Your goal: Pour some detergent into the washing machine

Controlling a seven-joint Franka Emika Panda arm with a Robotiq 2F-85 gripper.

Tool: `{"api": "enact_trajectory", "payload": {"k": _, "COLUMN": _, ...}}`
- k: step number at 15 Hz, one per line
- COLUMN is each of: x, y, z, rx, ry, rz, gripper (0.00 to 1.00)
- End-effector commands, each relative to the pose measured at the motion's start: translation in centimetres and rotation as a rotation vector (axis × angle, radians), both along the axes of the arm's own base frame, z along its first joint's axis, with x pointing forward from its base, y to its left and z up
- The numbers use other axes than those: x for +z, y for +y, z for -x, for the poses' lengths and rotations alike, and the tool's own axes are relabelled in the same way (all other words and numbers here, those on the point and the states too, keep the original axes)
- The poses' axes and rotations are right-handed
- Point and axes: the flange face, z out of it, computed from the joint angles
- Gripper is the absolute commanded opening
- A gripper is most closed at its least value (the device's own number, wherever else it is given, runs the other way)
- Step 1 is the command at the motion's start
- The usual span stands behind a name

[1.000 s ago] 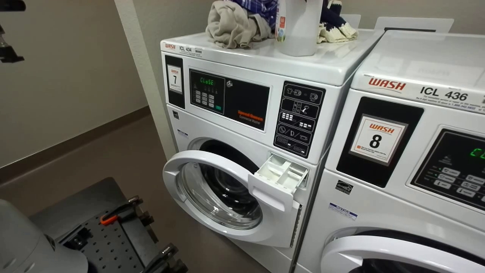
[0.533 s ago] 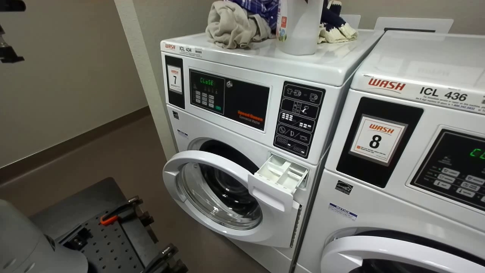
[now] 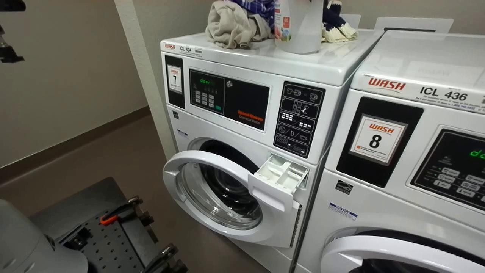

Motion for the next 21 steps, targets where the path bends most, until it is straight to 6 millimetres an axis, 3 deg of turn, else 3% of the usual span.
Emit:
{"api": "enact_trajectory", "payload": {"k": 1, "x": -0.9, "y": 0.3, "z": 0.5, "rx": 0.013, "ry": 0.0, "rz": -0.009, "gripper": 0.07}}
{"api": "enact_trajectory", "payload": {"k": 8, "x": 1.2, "y": -0.1, "z": -0.2, "rx": -0.028, "ry": 0.029, "rz": -0.094, "gripper": 0.07}}
{"api": "enact_trajectory", "payload": {"k": 17, "x": 8.1, "y": -0.6, "z": -1.2, "rx": -0.04, "ry": 0.042, "rz": -0.172, "gripper": 0.07}}
{"api": "enact_trajectory", "payload": {"k": 21, "x": 10.1, "y": -0.8, "z": -1.0, "rx": -0.047, "ry": 0.06, "rz": -0.165, "gripper": 0.07}}
